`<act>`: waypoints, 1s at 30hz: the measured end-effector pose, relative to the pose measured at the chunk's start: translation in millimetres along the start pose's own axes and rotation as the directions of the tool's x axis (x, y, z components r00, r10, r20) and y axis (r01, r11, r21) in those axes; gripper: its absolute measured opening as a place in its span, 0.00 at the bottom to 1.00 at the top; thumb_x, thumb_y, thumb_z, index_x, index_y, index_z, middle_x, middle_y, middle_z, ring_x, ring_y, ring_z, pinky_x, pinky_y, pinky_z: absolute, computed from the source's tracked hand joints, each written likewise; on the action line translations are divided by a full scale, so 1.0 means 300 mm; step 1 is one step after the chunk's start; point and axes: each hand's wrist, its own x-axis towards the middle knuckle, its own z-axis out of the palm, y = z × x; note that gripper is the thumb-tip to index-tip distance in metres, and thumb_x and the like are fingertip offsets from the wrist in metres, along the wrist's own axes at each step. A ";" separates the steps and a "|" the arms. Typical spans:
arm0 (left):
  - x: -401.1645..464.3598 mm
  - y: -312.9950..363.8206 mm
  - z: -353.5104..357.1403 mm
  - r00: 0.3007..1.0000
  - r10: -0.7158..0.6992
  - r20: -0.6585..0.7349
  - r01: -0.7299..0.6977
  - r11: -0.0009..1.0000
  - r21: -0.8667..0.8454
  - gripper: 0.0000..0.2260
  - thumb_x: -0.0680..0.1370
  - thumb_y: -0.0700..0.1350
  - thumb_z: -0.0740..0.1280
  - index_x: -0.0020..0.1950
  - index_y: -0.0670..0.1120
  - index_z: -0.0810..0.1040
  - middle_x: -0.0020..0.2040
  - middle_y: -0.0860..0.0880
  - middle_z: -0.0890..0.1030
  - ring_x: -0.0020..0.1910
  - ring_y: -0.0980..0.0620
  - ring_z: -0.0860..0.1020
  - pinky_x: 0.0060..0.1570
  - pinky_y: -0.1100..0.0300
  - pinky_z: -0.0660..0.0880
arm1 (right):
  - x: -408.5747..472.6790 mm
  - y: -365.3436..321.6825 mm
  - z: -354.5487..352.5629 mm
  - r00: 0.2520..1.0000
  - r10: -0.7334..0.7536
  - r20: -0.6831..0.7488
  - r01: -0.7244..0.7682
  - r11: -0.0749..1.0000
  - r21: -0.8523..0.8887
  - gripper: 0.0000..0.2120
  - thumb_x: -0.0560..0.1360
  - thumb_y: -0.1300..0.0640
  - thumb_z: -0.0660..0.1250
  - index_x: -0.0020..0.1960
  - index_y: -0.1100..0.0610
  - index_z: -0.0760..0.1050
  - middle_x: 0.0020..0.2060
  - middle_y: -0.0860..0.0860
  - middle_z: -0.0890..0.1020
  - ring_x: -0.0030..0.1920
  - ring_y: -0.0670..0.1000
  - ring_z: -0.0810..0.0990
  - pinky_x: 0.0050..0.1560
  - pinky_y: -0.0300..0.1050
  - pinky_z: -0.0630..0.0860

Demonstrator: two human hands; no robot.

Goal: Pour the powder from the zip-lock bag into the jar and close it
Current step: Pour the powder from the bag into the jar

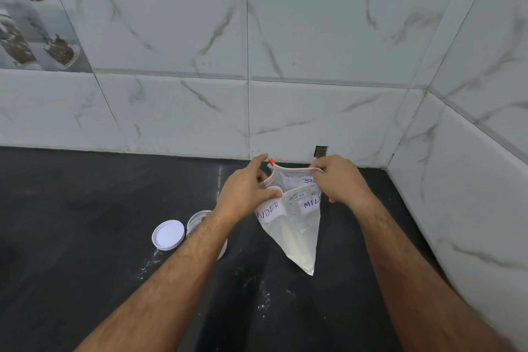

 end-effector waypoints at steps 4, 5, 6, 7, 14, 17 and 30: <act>0.002 -0.007 0.007 0.994 -0.039 -0.102 0.048 0.995 0.087 0.40 0.69 0.57 0.75 0.77 0.51 0.61 0.42 0.56 0.84 0.45 0.53 0.82 0.47 0.52 0.79 | 0.000 0.005 -0.003 0.999 -0.010 0.039 0.006 0.996 0.087 0.13 0.76 0.59 0.60 0.45 0.52 0.84 0.28 0.48 0.80 0.29 0.53 0.78 0.35 0.50 0.81; 0.003 -0.006 0.008 0.990 -0.045 -0.130 0.059 0.993 0.103 0.39 0.69 0.58 0.75 0.76 0.51 0.64 0.43 0.56 0.85 0.46 0.52 0.82 0.49 0.51 0.78 | -0.001 0.009 -0.001 0.999 -0.008 0.036 0.004 0.994 0.112 0.12 0.75 0.59 0.60 0.44 0.53 0.83 0.28 0.48 0.79 0.29 0.53 0.78 0.33 0.50 0.80; 0.004 -0.005 0.008 0.988 -0.046 -0.150 0.066 0.990 0.128 0.36 0.69 0.59 0.75 0.74 0.50 0.67 0.44 0.55 0.85 0.47 0.51 0.83 0.51 0.50 0.78 | -0.003 0.013 0.002 1.000 -0.001 0.025 -0.003 0.989 0.147 0.11 0.75 0.59 0.61 0.42 0.55 0.82 0.27 0.49 0.79 0.28 0.53 0.77 0.32 0.50 0.80; 0.007 -0.004 0.010 0.986 -0.043 -0.163 0.070 0.985 0.160 0.32 0.70 0.60 0.74 0.70 0.51 0.71 0.45 0.54 0.86 0.48 0.51 0.83 0.52 0.49 0.77 | -0.004 0.018 0.007 1.000 0.013 0.009 -0.015 0.980 0.197 0.10 0.75 0.59 0.61 0.41 0.57 0.81 0.27 0.49 0.78 0.27 0.52 0.75 0.31 0.50 0.79; 0.060 0.000 0.021 0.999 0.040 -0.034 -0.029 0.960 0.279 0.14 0.77 0.55 0.67 0.39 0.47 0.81 0.33 0.50 0.81 0.36 0.48 0.78 0.33 0.56 0.70 | -0.002 0.077 0.062 0.983 0.170 -0.064 -0.076 0.705 0.705 0.12 0.80 0.52 0.67 0.62 0.54 0.76 0.36 0.54 0.83 0.28 0.47 0.78 0.28 0.40 0.76; 0.090 0.020 0.016 0.995 0.104 -0.011 -0.093 0.931 0.352 0.11 0.79 0.53 0.65 0.46 0.49 0.83 0.41 0.52 0.84 0.43 0.49 0.81 0.46 0.54 0.76 | -0.011 0.128 0.100 0.947 0.295 -0.125 -0.082 0.602 0.794 0.11 0.81 0.52 0.66 0.59 0.58 0.77 0.36 0.54 0.82 0.29 0.49 0.77 0.27 0.41 0.75; 0.240 0.096 -0.141 0.827 0.550 -0.114 -0.502 0.815 0.287 0.12 0.76 0.46 0.65 0.53 0.41 0.84 0.57 0.44 0.81 0.65 0.38 0.71 0.65 0.44 0.65 | 0.005 0.231 0.268 0.903 0.370 0.219 -0.334 0.285 0.898 0.11 0.82 0.49 0.65 0.60 0.53 0.75 0.58 0.54 0.82 0.57 0.54 0.83 0.52 0.52 0.82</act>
